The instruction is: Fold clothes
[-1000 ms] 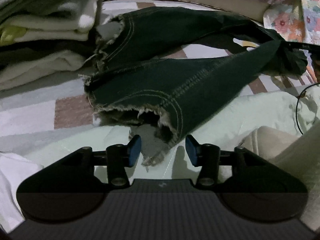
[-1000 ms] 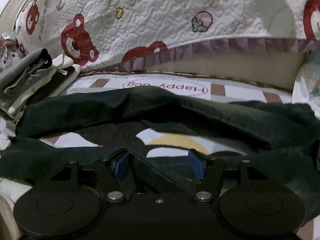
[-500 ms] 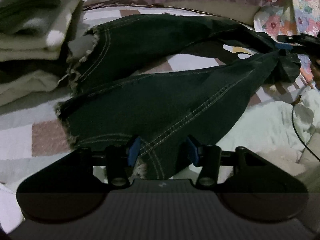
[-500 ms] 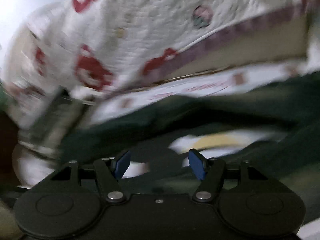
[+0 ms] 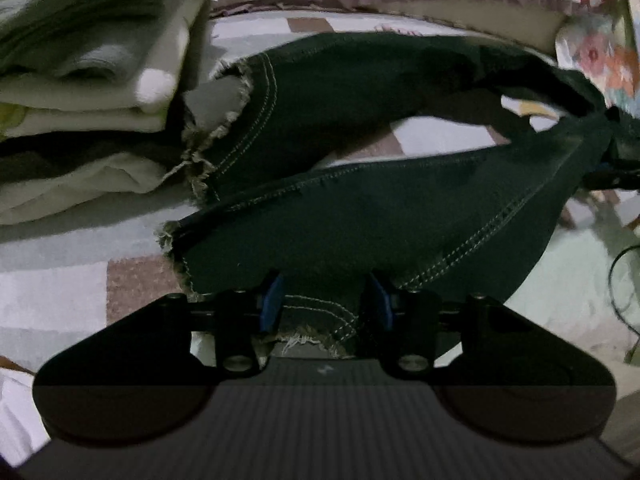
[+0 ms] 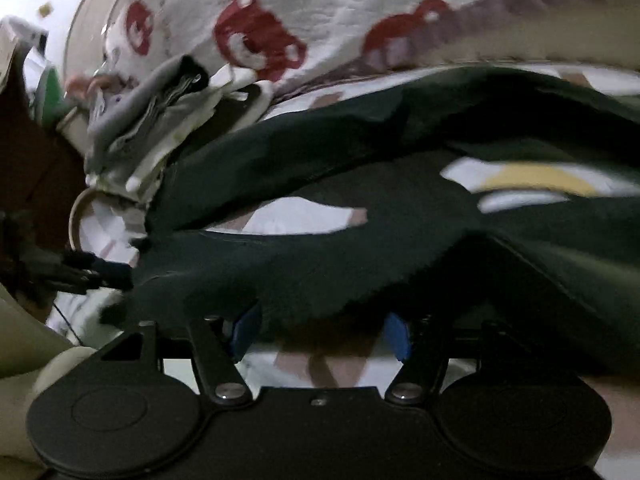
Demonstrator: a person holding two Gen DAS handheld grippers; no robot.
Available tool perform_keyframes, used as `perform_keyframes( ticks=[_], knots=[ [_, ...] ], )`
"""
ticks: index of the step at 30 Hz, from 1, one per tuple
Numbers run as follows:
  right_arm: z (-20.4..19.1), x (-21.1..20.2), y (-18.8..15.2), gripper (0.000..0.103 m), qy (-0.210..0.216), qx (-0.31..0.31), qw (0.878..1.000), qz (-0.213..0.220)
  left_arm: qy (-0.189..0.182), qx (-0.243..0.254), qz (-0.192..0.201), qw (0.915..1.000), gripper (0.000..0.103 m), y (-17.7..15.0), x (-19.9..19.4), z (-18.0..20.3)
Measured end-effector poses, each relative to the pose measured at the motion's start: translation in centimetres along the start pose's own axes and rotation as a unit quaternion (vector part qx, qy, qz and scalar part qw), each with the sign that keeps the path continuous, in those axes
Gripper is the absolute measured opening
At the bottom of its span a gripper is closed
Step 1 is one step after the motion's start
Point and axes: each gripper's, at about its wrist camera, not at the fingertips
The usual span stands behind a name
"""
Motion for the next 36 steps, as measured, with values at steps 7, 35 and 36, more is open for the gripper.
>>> perform_keyframes(
  ticks=[7, 35, 36],
  knots=[
    [-1.1, 2.2, -2.5, 0.022, 0.085, 0.066, 0.994, 0.027, -0.011, -0.015, 0.041, 0.9990, 0.046, 0.3, -1.7, -0.2],
    [1.4, 6.1, 8.2, 0.005, -0.078, -0.045, 0.993, 0.076, -0.068, 0.178, 0.013, 0.9816, 0.065, 5.1, 2.7, 7.5],
    [1.5, 6.0, 8.3, 0.005, -0.080, -0.043, 0.993, 0.079, -0.040, 0.182, 0.018, 0.9824, 0.065, 5.4, 3.3, 7.2]
  ],
)
Point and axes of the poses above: each gripper's, at about its wrist camera, not at the fingertips, and x roughly the way its jaws point, z to its right, y to its top, and after that the axes turned 11 degrees about z, right-handed
